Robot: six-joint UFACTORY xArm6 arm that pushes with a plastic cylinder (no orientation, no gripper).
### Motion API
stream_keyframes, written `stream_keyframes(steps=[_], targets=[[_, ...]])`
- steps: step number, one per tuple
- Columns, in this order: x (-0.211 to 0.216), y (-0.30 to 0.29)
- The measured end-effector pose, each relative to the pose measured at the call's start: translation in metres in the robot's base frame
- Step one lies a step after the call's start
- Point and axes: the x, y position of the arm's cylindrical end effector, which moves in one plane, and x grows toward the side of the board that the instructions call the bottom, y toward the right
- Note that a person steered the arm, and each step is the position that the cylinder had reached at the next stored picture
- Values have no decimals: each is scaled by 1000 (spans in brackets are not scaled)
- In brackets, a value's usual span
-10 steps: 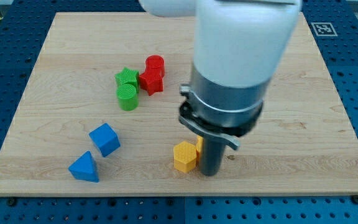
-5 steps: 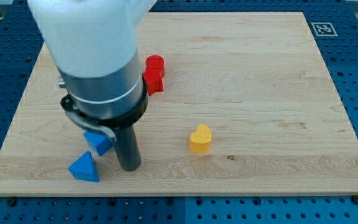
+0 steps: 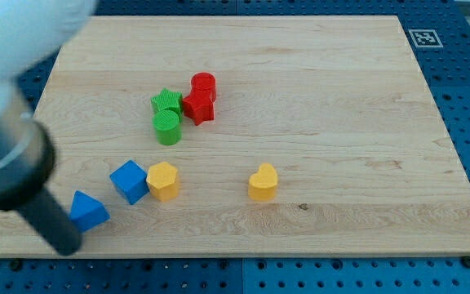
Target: Push the blue triangle up and a bit right
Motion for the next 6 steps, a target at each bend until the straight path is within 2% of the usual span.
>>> stream_keyframes(steps=[1, 2, 4, 6], targets=[[0, -62], [-1, -79], [-27, -9], [-39, 30]])
